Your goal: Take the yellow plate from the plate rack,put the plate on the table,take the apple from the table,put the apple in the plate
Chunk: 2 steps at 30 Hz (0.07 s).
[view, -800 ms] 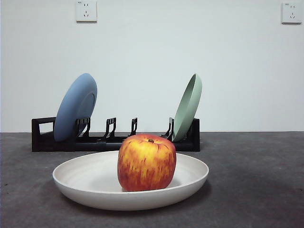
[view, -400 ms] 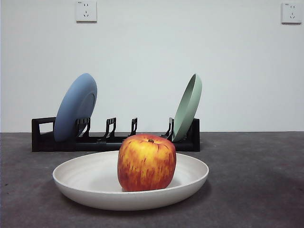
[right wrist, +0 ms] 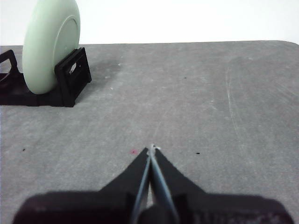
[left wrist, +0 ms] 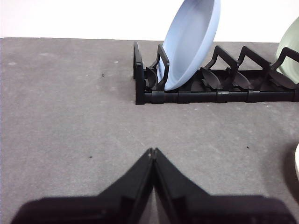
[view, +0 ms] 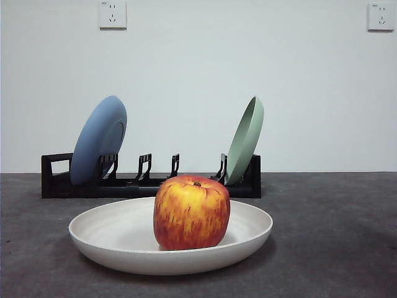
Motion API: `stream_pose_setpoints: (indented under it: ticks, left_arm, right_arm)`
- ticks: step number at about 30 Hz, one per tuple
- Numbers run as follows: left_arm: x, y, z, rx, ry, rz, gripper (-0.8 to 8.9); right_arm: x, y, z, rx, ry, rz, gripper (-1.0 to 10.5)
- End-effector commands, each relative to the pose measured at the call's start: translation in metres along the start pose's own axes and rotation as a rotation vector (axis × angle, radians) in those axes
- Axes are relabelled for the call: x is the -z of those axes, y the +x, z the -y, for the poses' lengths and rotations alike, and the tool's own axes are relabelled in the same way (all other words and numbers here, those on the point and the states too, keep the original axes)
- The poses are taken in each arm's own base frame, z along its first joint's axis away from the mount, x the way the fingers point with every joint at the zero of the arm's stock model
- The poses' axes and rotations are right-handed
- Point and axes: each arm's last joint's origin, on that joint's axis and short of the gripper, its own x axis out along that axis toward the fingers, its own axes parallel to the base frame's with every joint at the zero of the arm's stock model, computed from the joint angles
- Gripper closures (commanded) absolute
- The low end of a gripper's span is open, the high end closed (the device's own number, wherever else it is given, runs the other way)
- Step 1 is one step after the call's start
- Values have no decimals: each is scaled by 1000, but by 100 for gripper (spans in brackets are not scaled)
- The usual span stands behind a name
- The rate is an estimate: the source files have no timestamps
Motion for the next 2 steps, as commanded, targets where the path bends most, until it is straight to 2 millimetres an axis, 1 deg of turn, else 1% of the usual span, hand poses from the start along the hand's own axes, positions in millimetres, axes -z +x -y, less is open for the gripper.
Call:
stream_pose_setpoints:
  ticks: [1,2]
  left_arm:
    - [3,1,0,2,-7,-4,817]
    - [3,1,0,2,-7,-4,817]
  right_arm:
    - [2,1,0,5,12,-1,946]
    - [2,1,0,5,12,-1,946]
